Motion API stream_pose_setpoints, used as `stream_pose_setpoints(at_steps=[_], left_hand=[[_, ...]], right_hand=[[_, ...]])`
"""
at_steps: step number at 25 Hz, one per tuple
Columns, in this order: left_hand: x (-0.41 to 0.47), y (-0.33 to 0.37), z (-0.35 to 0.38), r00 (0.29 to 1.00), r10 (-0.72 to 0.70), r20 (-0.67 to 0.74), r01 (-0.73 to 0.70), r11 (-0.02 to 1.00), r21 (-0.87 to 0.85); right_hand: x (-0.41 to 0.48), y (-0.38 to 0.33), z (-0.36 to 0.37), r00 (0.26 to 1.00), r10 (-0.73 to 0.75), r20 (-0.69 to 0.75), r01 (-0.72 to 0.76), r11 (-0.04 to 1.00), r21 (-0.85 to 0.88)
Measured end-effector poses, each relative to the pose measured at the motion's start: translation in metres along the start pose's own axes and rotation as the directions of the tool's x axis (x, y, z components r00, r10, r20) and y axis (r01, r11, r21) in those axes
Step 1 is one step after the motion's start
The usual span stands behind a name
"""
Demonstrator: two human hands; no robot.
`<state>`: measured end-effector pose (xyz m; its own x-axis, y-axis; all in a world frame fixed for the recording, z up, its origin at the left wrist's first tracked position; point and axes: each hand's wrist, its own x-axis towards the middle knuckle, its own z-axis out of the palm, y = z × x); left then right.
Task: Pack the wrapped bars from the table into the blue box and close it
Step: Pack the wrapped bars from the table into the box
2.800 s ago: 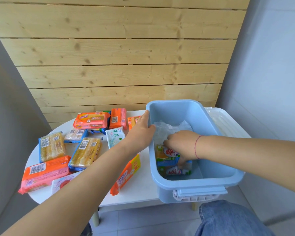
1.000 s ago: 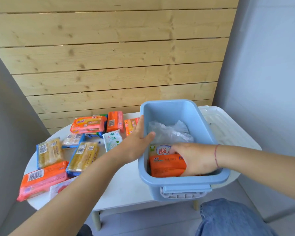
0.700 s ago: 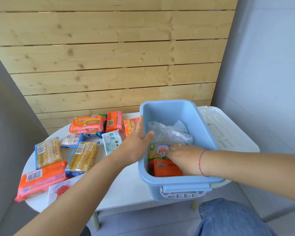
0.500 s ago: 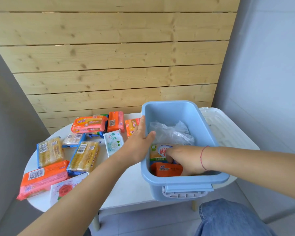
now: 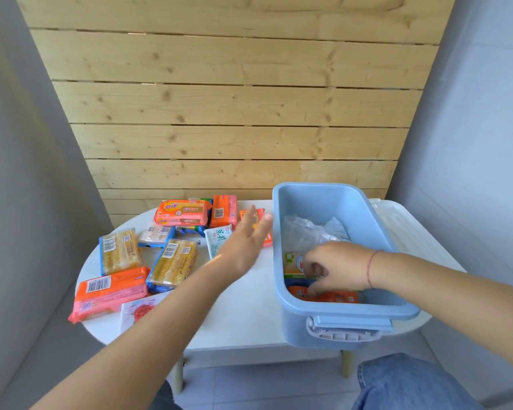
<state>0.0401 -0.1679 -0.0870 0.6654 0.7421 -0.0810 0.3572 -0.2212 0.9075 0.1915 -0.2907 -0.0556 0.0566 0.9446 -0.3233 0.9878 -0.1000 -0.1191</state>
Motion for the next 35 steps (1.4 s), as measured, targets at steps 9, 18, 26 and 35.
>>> stream_pose_setpoints(at_steps=[9,18,26,35], left_hand=[[0.009,-0.103,-0.052,0.867,-0.238,-0.439,0.496,0.510,0.703],[0.011,-0.062,-0.077,0.784,-0.342,-0.518,0.426,0.903,0.050],[-0.015,0.098,0.002,0.946,-0.086,0.311,0.213,0.890,-0.404],[-0.012,0.098,0.066,0.782,-0.141,0.607,0.149,0.988,0.038]], right_hand=[[-0.038,0.011,0.006,0.857,0.161,-0.489,0.101,0.879,0.467],[-0.049,0.023,-0.014,0.827,0.249,-0.504,0.169,0.744,0.646],[-0.061,0.027,-0.074,0.935,-0.118,-0.334,0.268,0.852,0.449],[-0.072,0.055,-0.039,0.990,-0.022,-0.137,0.037,0.993,0.111]])
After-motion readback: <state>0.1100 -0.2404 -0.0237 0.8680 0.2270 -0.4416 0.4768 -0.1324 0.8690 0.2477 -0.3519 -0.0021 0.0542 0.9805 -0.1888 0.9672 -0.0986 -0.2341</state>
